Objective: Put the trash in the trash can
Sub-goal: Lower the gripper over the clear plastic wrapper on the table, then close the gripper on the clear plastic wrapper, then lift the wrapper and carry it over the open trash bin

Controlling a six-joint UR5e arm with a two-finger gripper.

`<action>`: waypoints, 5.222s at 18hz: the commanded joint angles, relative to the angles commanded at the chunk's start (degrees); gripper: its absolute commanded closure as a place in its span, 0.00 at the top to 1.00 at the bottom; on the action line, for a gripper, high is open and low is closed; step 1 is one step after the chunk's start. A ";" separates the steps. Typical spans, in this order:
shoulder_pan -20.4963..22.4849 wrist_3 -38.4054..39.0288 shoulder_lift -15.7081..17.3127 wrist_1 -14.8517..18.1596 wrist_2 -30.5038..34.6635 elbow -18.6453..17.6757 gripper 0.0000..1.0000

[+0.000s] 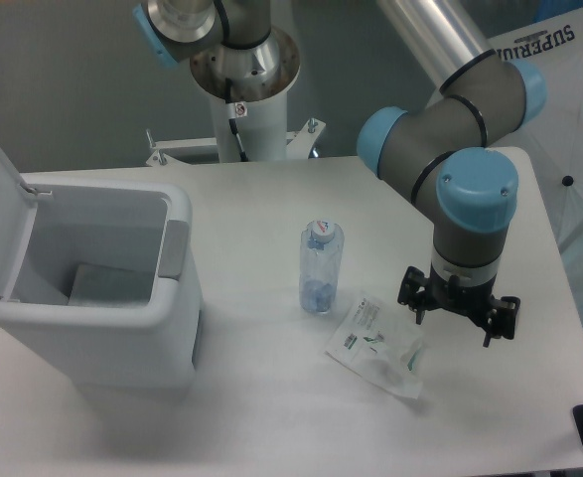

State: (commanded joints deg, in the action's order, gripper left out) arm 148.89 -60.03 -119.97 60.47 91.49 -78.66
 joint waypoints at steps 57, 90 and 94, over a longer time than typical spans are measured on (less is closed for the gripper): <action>-7.91 47.20 -3.43 -8.35 6.86 -6.95 0.00; -16.26 51.94 26.00 -8.00 -22.84 -2.81 0.00; -16.43 51.15 30.75 -7.82 -25.92 -7.20 0.00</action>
State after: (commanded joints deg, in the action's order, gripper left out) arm 132.45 -8.88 -89.22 52.65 65.57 -85.86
